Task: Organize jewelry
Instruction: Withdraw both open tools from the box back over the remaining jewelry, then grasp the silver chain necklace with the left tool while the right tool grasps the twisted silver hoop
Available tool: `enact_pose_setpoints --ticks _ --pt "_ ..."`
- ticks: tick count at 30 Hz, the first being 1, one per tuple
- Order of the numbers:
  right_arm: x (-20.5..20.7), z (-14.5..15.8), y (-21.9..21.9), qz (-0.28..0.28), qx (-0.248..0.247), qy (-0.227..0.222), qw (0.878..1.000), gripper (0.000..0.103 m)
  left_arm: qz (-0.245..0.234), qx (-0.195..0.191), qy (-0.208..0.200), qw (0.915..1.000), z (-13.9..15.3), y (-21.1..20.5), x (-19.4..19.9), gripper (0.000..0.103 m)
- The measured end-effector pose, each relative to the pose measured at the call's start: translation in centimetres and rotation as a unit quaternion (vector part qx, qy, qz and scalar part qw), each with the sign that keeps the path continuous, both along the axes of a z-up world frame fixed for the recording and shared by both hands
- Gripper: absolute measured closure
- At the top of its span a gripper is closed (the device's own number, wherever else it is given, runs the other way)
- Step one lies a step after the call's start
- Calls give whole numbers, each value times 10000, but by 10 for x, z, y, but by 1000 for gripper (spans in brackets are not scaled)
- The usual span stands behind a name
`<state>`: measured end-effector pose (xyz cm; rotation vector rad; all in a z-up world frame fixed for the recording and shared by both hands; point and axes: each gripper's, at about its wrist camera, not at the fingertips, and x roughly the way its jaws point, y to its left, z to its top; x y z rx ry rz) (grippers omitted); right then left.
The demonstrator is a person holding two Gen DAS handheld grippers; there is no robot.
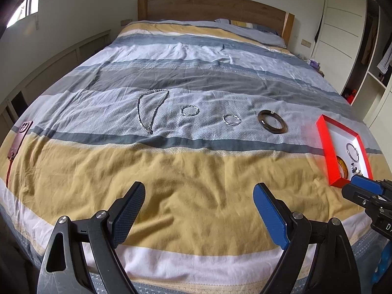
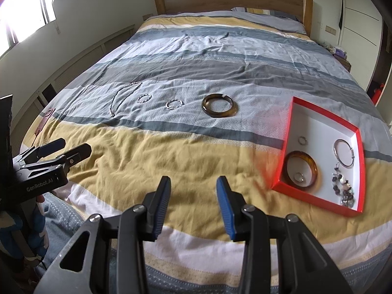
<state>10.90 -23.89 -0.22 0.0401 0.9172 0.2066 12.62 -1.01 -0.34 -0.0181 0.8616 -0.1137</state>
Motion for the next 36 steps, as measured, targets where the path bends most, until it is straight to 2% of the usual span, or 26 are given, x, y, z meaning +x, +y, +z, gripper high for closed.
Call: enact_pose_setpoints --ticks 6,19,28,36 --pt "17 -12 -4 5 49 94 9999 66 131 60 92 9999 -12 5 13 14" --pt "70 -20 1 145 76 1 9999 66 860 66 59 9963 -25 47 69 14" --pt "108 -31 3 100 133 -18 9999 66 1246 11 11 9922 -35 71 126 14" --pt "134 -49 10 134 204 72 9997 65 1453 85 164 9892 -62 77 179 14"
